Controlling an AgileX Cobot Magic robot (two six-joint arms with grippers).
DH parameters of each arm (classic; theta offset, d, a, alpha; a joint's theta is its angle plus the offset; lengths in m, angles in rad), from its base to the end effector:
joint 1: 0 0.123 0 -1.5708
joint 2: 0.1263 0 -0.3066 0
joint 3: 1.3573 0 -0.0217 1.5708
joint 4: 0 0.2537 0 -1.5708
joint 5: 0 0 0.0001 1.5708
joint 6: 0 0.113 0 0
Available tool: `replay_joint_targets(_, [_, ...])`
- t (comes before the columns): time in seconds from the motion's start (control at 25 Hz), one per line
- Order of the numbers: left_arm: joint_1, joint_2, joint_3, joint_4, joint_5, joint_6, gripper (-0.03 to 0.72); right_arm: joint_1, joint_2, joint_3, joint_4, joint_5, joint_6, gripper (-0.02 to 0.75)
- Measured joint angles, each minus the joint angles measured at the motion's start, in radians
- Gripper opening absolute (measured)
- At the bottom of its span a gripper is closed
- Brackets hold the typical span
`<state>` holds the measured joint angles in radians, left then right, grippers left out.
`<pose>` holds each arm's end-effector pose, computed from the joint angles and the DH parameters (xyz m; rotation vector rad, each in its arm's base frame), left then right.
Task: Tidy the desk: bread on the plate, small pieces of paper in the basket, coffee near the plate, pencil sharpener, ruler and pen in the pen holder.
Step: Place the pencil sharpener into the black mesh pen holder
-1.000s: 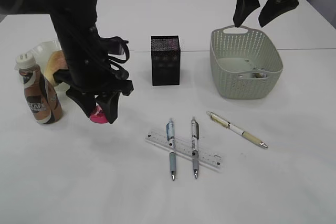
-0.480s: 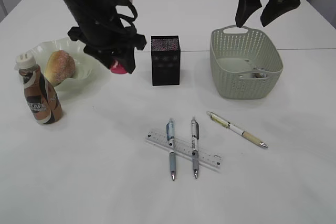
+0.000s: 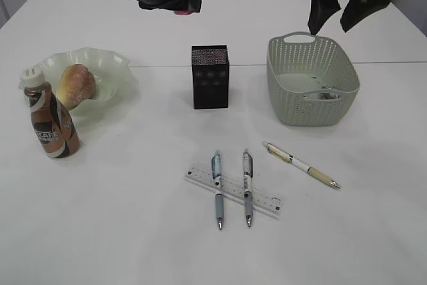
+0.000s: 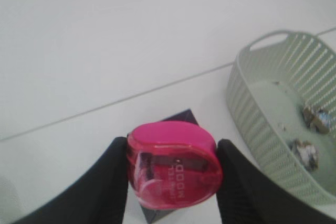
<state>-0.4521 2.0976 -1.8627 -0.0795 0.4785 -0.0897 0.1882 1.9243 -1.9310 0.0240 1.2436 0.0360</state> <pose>0.4767 -0.2361 0.2845 0.3435 2.1949 -0.3814 0.4300 0.0845 0.3372 -0.2032 2.7166 0.0981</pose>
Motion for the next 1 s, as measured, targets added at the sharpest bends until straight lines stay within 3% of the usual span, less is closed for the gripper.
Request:
replay_joint_targets(0.36, [0.0, 0.124, -0.002, -0.064, -0.27, 0.0, 0.338, 0.0, 0.0, 0.0, -0.058, 0.002, 0.0, 0.417])
replay_joint_targets(1.0, [-0.028, 0.216, -0.002, -0.058, -0.349, 0.0, 0.338, 0.0, 0.0, 0.0, -0.081, 0.002, 0.0, 0.417])
